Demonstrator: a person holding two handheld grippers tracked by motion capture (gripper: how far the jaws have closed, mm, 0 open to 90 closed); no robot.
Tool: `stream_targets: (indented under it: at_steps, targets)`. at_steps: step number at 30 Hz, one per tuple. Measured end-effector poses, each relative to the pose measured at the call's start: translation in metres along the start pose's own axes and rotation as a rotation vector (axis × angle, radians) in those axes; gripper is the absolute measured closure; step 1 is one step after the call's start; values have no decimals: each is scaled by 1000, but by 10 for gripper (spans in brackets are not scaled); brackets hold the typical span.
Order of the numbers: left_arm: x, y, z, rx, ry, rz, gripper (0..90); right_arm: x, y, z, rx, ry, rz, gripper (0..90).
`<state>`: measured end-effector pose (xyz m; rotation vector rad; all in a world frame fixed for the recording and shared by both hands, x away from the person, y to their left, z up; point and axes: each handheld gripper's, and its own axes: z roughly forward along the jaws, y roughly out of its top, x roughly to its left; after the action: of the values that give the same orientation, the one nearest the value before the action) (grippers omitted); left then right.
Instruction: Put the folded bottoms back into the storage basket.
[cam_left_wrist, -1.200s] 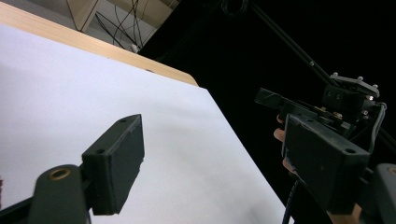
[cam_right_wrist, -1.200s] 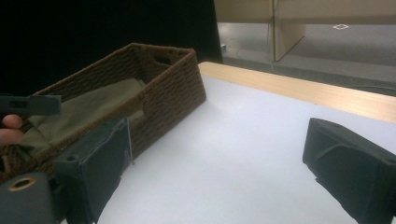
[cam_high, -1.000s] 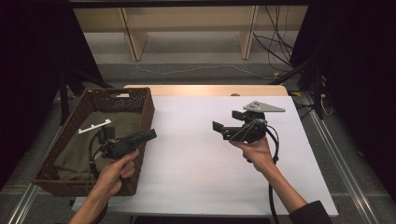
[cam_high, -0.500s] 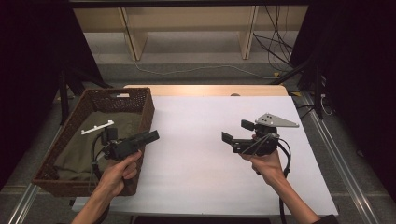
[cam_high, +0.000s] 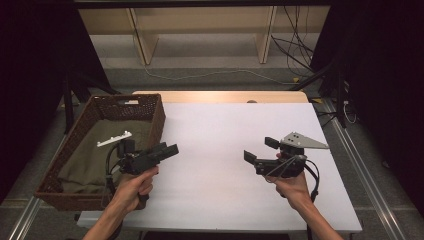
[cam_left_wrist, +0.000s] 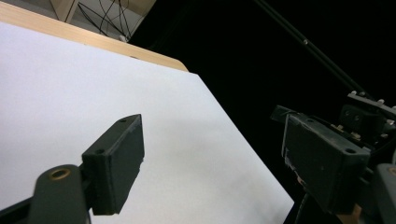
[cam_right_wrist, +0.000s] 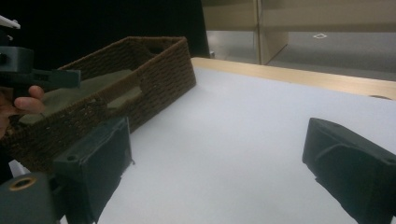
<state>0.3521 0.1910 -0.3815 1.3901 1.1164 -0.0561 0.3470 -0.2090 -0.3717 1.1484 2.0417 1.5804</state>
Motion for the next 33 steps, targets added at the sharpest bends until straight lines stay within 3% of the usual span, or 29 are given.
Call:
stream_targets:
  at_steps: [7, 11, 20, 33]
  targets:
    - [-4, -7, 9, 19, -23, 29, 208, 0, -8, -9, -8, -16, -2, 91]
    - [-8, -12, 14, 38, -25, 68, 207, 0, -11, -13, -9, -22, -1, 91]
    - [-12, -18, 23, 51, -24, 110, 206, 3, -19, -19, -13, -26, -6, 91]
    - [-15, -25, 29, 73, 3, 233, 196, 4, -28, -29, -17, -47, -13, 91]
